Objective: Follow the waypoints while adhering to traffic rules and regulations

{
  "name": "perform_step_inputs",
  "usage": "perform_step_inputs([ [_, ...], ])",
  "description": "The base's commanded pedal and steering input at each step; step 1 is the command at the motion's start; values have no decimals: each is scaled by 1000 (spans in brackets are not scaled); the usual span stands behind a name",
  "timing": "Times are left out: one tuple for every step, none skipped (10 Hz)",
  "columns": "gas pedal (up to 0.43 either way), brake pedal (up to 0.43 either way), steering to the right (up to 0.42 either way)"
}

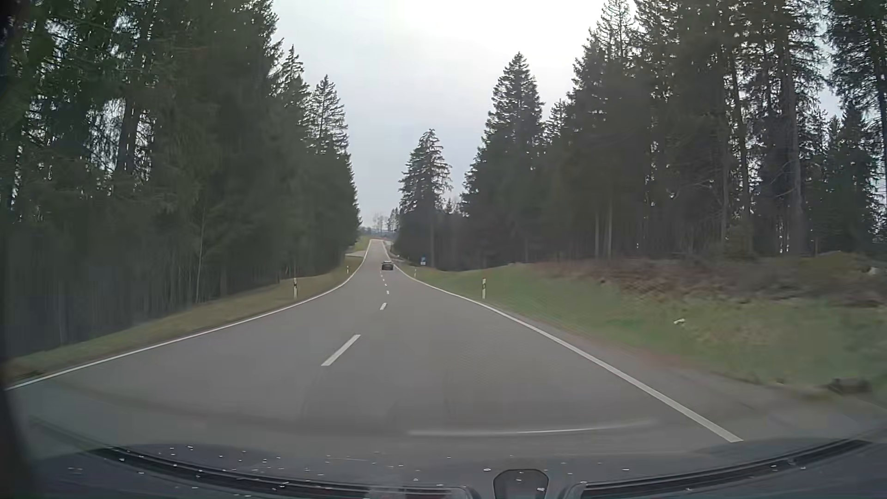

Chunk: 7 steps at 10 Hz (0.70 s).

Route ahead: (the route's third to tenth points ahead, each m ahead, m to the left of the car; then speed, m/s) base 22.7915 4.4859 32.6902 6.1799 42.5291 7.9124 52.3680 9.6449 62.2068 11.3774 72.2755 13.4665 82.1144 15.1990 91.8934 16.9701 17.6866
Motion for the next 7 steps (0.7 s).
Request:
perform_step_inputs([
  [39, 0, -38],
  [39, 0, -37],
  [39, 0, -35],
  [39, 0, -34],
  [39, 0, -33],
  [39, 0, -32],
  [47, 0, -31],
])
